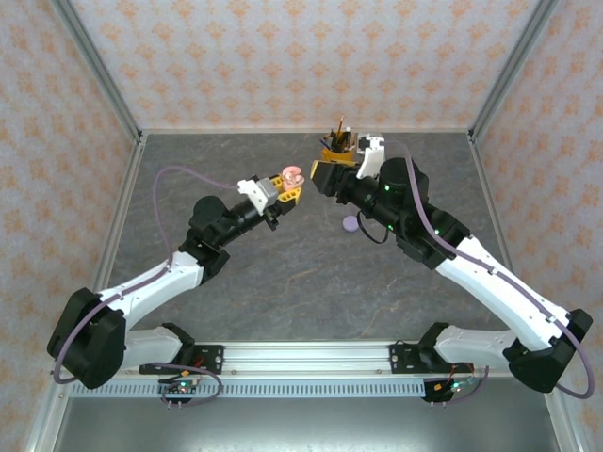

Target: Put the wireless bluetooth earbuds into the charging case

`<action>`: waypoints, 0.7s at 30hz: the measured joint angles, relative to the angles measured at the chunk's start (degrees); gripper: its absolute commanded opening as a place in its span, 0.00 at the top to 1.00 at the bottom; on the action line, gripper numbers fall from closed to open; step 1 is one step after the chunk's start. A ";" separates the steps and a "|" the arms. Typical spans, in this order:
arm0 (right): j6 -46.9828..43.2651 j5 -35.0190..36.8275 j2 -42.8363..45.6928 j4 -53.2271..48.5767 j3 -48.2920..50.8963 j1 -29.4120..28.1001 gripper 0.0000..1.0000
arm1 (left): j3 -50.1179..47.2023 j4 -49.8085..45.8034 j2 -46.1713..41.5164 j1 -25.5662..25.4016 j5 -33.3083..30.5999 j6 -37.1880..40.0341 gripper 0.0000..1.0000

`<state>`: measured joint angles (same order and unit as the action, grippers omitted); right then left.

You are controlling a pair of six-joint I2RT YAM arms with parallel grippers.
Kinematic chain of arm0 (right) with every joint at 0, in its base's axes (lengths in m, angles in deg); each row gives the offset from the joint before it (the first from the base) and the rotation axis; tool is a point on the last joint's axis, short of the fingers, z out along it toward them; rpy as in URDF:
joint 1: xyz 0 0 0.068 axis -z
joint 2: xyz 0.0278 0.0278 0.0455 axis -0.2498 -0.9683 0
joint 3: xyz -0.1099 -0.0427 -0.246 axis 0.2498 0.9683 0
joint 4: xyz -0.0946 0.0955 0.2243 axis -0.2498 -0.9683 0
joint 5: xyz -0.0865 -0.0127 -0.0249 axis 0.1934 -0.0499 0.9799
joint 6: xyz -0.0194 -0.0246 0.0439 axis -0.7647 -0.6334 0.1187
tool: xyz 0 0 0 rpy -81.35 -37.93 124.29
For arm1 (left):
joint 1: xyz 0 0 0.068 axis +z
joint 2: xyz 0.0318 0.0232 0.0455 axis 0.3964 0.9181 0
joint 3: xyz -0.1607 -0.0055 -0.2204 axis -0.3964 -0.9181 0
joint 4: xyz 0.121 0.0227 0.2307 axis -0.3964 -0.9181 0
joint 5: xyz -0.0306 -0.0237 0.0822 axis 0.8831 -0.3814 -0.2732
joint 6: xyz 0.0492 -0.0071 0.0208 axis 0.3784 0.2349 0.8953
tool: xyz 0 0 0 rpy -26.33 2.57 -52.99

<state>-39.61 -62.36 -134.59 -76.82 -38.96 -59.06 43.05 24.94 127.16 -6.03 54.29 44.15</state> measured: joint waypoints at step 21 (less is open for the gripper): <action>-3.74 -0.37 -15.82 -20.98 -16.09 -0.74 0.38 | 0.13 2.49 4.61 0.00 -0.17 -3.28 1.00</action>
<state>-43.35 -62.73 -150.41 -97.80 -55.05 -59.81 43.18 27.43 131.77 -6.03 54.11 40.87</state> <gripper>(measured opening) 0.626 0.219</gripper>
